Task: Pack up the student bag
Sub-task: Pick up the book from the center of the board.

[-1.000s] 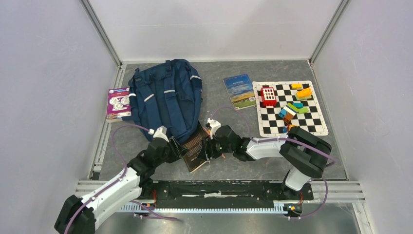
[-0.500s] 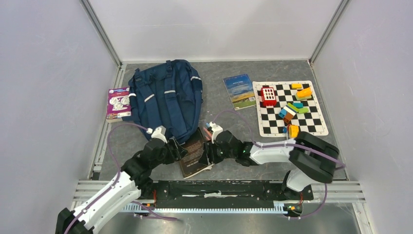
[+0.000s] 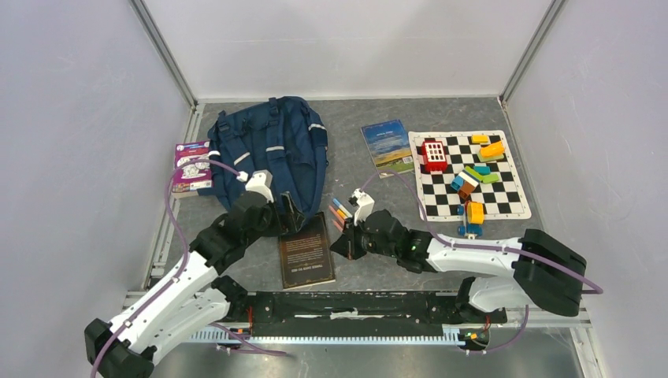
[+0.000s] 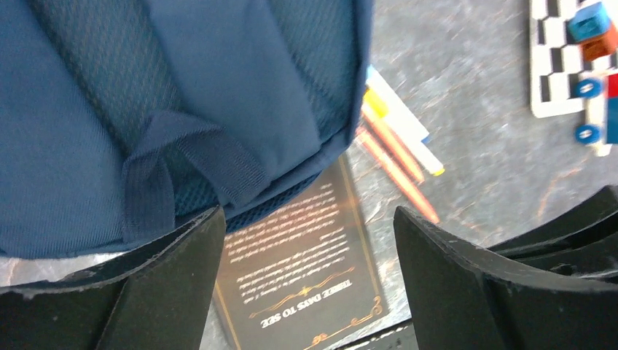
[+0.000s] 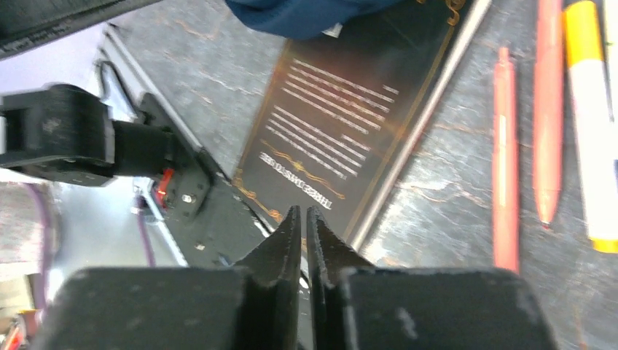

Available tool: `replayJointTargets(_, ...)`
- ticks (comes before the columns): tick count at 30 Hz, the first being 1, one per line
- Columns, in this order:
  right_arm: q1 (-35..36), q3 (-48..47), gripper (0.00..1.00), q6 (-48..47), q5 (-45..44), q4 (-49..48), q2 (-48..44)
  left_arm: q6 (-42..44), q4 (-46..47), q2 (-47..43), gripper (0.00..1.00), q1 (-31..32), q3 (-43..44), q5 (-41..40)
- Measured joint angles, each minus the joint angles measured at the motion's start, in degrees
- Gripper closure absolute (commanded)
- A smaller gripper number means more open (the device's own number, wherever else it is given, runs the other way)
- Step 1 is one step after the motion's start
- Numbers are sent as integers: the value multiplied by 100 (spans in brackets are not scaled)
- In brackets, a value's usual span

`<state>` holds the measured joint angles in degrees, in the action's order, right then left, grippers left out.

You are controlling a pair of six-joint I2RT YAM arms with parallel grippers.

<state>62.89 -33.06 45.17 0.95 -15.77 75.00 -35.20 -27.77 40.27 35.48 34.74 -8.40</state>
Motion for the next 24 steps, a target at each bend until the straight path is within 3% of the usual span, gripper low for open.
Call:
replayJointTargets(7, 37, 365, 47, 17, -72, -55, 448, -411, -90, -275, 0, 0, -979, 245)
replayJointTargets(14, 238, 367, 22, 20, 39, -396, 1060, -1108, -299, -992, 1, 0, -1867, 236)
replayJointTargets(16, 249, 356, 19, 35, 52, -566, 1132, -1261, -297, -1106, 5, 0, -1991, 236)
replayJointTargets(19, 260, 348, 17, 92, 81, -944, 1316, -1434, -116, -1141, 19, 0, -2192, 260)
replayJointTargets(24, 260, 260, 18, 225, 262, -1628, 1751, -1552, 348, -925, 33, -11, -2337, 330)
